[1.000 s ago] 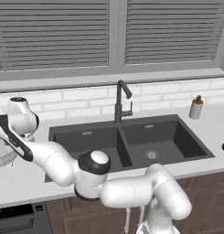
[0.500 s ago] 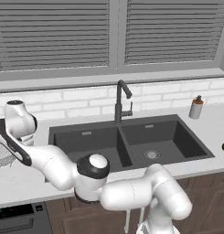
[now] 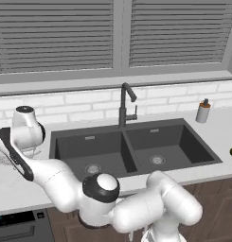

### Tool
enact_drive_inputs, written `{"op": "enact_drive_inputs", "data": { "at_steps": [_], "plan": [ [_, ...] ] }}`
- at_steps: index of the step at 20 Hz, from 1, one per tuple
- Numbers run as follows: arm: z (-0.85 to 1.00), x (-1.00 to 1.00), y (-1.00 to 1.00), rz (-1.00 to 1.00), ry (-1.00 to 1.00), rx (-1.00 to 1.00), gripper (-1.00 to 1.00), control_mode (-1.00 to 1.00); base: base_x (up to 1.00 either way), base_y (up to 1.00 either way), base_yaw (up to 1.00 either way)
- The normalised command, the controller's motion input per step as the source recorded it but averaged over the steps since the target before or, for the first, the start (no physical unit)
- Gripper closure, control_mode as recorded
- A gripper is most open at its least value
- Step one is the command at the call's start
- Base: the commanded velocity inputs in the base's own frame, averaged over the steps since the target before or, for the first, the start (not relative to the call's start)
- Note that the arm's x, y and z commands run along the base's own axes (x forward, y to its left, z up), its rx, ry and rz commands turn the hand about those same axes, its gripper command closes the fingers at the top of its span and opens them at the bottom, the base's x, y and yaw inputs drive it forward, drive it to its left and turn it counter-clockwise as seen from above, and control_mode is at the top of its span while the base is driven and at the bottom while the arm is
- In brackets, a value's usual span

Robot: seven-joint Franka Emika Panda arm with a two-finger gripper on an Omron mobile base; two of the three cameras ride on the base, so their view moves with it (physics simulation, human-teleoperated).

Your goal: Put the colander in the sink, put the mango in the colander, and turn on the sink faucet and pour water over the colander.

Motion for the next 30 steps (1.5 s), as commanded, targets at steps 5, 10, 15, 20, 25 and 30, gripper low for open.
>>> {"op": "enact_drive_inputs", "data": {
  "at_steps": [5, 10, 15, 20, 25, 30],
  "plan": [
    [0.13, -0.63, -0.17, -0.55, -0.18, 0.23, 1.00, -1.00, 0.00, 0.00, 0.00],
    [0.15, -0.32, -0.31, -0.65, -0.07, 0.15, 1.00, -1.00, 0.00, 0.00, 0.00],
    [0.01, 0.00, -0.66, -0.74, 0.02, 0.09, 1.00, -1.00, 0.00, 0.00, 0.00],
    [0.18, 0.00, -0.81, -0.71, 0.15, 0.11, 1.00, -1.00, 0.00, 0.00, 0.00],
    [0.09, 0.02, -0.49, -0.62, 0.29, 0.07, 1.00, -1.00, 0.00, 0.00, 0.00],
    [0.02, 0.10, 0.12, -0.33, 0.07, 0.00, 1.00, -1.00, 0.00, 0.00, 0.00]
  ]
}}
